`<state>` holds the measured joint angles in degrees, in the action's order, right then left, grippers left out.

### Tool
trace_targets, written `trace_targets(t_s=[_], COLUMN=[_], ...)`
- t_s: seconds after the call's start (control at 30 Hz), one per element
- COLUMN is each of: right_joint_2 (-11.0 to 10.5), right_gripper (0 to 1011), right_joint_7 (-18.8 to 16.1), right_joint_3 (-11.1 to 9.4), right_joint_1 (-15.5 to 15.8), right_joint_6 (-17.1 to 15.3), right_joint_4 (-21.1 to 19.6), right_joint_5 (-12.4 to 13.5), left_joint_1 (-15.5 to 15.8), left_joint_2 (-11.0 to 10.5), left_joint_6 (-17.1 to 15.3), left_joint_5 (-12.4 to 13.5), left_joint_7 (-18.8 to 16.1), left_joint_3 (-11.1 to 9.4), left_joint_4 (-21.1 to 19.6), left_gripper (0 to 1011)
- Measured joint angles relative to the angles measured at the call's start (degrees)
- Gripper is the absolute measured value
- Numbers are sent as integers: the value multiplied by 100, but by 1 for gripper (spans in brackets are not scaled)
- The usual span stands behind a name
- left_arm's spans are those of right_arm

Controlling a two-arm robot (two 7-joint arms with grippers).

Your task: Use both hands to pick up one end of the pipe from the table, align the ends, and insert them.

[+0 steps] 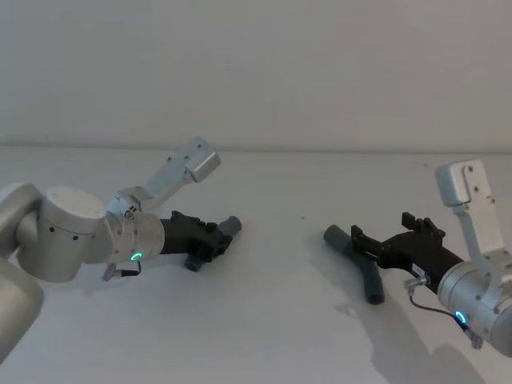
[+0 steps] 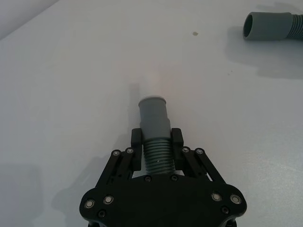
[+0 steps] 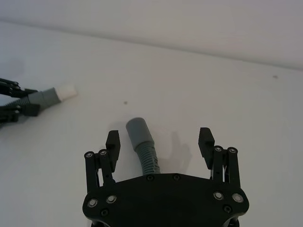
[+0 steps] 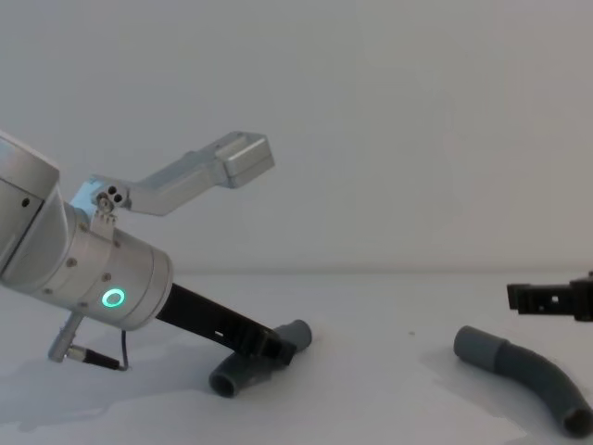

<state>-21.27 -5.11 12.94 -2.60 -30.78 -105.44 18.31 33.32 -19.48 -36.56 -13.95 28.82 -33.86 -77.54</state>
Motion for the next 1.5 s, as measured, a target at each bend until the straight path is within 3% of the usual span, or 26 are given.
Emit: trace_targets(t_s=[0.57,1.5], right_joint_2=[16,39], right_gripper=[1002,1002], right_joint_7=[-30,-186], right_joint_3=[122,164], right_joint_1=[-128,-133], right_joint_6=[-360,-817], right_joint_4=[238,272], right_joint_5=[-143,-225], left_joint_1=[0,1], left_joint_2=[0,0], left_joint_6=[0,0], left_joint_5=[0,0], left_joint_7=[0,0], left_joint_3=[0,0], left_joint_4=[0,0], left_gripper=[346,346])
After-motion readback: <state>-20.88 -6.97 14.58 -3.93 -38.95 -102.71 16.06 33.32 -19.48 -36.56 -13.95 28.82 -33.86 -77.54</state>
